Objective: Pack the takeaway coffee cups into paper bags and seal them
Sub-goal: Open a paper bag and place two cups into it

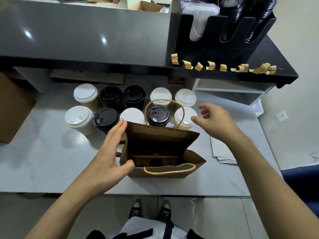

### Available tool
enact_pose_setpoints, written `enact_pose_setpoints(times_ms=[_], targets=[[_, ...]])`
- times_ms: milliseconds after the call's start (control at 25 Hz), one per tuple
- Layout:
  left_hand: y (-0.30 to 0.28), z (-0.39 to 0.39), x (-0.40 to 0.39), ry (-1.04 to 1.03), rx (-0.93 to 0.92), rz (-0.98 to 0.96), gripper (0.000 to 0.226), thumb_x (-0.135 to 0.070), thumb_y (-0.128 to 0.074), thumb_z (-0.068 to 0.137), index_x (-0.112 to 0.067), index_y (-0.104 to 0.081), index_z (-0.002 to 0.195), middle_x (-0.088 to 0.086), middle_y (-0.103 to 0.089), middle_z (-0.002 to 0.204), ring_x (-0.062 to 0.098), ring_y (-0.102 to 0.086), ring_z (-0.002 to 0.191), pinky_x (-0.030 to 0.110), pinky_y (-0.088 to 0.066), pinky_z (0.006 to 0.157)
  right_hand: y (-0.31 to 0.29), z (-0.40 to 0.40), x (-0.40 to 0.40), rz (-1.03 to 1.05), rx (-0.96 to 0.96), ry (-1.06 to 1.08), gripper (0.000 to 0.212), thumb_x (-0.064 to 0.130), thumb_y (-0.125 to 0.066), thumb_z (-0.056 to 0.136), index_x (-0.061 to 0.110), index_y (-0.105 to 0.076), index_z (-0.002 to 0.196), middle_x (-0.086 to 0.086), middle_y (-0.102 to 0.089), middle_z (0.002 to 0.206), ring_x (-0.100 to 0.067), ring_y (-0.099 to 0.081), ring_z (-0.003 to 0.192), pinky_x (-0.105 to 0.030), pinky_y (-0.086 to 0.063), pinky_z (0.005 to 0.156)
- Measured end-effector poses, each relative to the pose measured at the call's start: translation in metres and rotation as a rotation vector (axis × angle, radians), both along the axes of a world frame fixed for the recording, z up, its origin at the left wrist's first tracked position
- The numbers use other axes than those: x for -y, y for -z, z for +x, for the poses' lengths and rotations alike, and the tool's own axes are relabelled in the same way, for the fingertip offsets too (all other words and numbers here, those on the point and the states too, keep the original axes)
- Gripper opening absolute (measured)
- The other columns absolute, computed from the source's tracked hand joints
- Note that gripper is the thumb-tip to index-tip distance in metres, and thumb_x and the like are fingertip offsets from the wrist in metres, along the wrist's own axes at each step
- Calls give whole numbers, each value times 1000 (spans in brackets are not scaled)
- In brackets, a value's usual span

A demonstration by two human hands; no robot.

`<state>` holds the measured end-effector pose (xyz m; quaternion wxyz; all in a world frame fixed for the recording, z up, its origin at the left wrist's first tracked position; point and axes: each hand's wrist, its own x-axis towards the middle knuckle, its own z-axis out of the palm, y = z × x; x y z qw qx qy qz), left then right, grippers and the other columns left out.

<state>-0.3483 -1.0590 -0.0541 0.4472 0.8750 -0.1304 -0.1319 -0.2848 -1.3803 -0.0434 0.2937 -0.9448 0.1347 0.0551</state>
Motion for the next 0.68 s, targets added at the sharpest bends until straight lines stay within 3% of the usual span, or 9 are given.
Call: enact_pose_setpoints(times_ms=[200, 320, 520, 680], targets=[[1, -1, 0, -14, 5, 4, 100, -19, -65, 81, -44, -8, 159, -41, 2, 159, -7, -28, 143, 19, -35, 105, 44, 29, -12, -151, -58, -41, 92, 56, -80, 76, 20, -36, 149, -9, -48, 144, -30, -49, 130, -46, -47, 101], [1, -1, 0, -11, 2, 5, 101, -10, -66, 84, -44, -7, 159, -40, 2, 159, -6, -26, 144, 15, -34, 103, 56, 39, -16, -178, -79, -40, 105, 57, -85, 69, 21, -30, 151, -11, -46, 146, -33, -47, 132, -49, -47, 102], [-3, -1, 2, -3, -2, 20, 100, -28, -59, 77, -45, -5, 159, -40, 4, 159, -5, -19, 148, 33, -28, 121, 68, 44, -19, -185, -112, -19, 103, 54, -85, 72, 23, -27, 151, -14, -45, 144, -37, -50, 129, -50, -47, 102], [-4, 2, 2, 0, -8, 14, 100, -28, -58, 77, -45, -4, 159, -39, 4, 160, -4, -17, 150, 39, -28, 123, 65, 40, -17, -104, -77, 27, 96, 50, -82, 77, 22, -28, 152, -14, -41, 142, -37, -50, 128, -45, -48, 97]])
